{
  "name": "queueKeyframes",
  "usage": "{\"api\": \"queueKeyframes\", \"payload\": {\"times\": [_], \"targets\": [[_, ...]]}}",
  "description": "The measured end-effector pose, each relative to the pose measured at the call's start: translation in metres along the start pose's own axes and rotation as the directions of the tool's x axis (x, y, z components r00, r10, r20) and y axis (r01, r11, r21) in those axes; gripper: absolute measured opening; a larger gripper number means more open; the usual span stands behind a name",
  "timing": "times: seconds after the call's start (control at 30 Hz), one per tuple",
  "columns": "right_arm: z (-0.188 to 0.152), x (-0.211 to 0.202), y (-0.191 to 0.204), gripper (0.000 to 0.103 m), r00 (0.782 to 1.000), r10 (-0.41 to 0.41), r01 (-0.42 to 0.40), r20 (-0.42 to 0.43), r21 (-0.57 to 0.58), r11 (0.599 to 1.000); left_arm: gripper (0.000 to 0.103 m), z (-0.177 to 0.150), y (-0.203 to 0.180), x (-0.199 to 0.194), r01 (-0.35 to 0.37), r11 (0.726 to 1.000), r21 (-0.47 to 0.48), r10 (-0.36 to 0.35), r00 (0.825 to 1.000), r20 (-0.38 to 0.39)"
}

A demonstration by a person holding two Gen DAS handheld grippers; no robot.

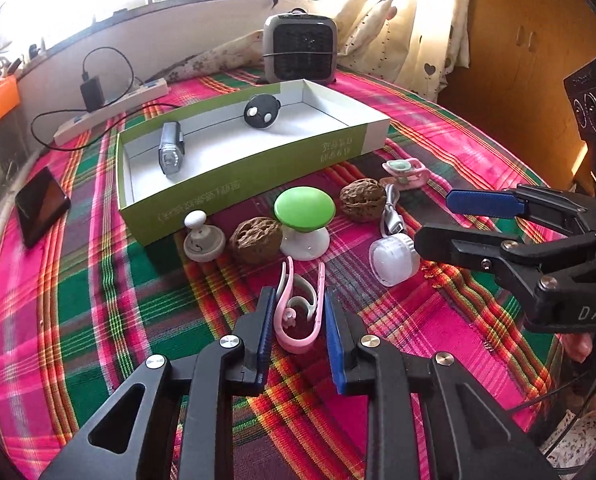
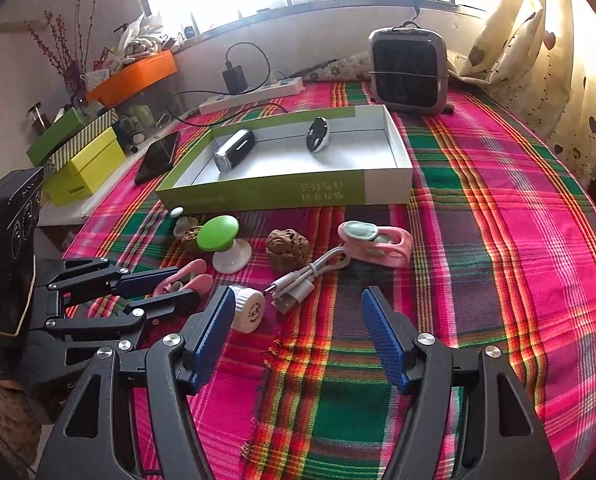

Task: Organize objects
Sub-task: 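Grasp pink plastic clip with left tool while right tool approaches white cylinder, then close right tool on white round cylinder while left tool holds pink clip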

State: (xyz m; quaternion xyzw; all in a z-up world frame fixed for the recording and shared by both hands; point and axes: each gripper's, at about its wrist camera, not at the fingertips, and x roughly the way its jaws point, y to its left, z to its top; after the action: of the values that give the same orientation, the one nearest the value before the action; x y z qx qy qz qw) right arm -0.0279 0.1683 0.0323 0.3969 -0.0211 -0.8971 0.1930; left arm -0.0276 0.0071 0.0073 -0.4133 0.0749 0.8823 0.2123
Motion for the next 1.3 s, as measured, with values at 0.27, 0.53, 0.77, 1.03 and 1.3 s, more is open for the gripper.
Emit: {"api": "queueKeyframes", "payload": {"times": [0.27, 0.53, 0.77, 1.03, 1.3], "targets": [[-0.006, 0.012, 0.025, 0.066, 0.999, 0.023, -0.025, -0.031, -0.079, 0.997, 0.022, -0.009, 0.015, -0.006, -0.057, 0.991, -0.123, 0.058, 0.998, 0.006], [-0.005, 0.023, 0.033, 0.055, 0.998, 0.033, -0.037, -0.047, -0.097, 0.995, 0.022, -0.012, 0.017, -0.005, -0.077, 0.988, -0.132, 0.079, 0.997, 0.015], [-0.003, 0.03, 0.04, 0.044, 0.999, 0.03, -0.034, -0.041, -0.105, 0.994, 0.022, -0.01, 0.019, -0.006, -0.067, 0.988, -0.14, 0.071, 0.997, 0.019], [-0.004, 0.034, 0.039, 0.032, 0.999, 0.025, -0.03, -0.047, -0.106, 0.994, 0.022, -0.01, 0.02, -0.006, -0.062, 0.988, -0.144, 0.066, 0.998, 0.02], [-0.003, 0.034, 0.039, 0.019, 0.999, 0.016, -0.021, -0.046, -0.104, 0.994, 0.022, -0.009, 0.02, -0.006, -0.063, 0.988, -0.144, 0.067, 0.998, 0.021]]}}
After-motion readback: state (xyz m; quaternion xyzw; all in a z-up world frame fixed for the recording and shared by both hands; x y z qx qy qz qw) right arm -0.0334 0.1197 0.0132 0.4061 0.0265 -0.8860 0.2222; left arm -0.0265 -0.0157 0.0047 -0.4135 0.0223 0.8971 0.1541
